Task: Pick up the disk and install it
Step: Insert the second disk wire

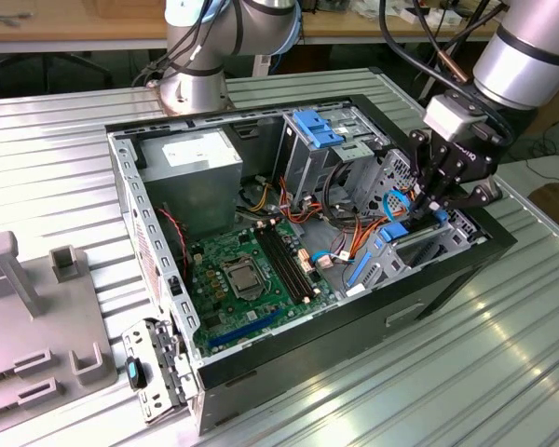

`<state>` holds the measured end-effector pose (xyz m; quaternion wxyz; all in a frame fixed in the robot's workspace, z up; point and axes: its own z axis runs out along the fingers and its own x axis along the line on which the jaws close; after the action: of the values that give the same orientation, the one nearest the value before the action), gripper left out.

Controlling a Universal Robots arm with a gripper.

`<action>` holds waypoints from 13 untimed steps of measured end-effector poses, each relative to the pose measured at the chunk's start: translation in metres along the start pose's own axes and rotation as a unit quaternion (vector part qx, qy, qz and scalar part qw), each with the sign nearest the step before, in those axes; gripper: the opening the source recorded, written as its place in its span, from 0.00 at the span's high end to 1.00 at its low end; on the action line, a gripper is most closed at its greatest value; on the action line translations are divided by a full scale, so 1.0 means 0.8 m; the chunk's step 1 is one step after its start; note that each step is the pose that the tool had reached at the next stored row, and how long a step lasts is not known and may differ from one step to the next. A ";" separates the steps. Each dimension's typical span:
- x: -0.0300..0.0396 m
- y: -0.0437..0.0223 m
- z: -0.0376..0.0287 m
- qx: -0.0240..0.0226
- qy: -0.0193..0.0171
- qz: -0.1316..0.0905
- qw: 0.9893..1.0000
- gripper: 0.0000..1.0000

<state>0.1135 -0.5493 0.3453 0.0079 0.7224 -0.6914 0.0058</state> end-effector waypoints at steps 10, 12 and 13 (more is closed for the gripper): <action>0.0007 0.0000 -0.0015 0.000 -0.001 0.000 1.000 0.84; 0.0008 0.0000 -0.0029 0.000 -0.001 0.000 1.000 0.84; 0.0007 0.0000 -0.0033 0.000 -0.001 0.000 1.000 0.84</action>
<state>0.1135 -0.5498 0.3480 0.0070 0.7224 -0.6914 0.0049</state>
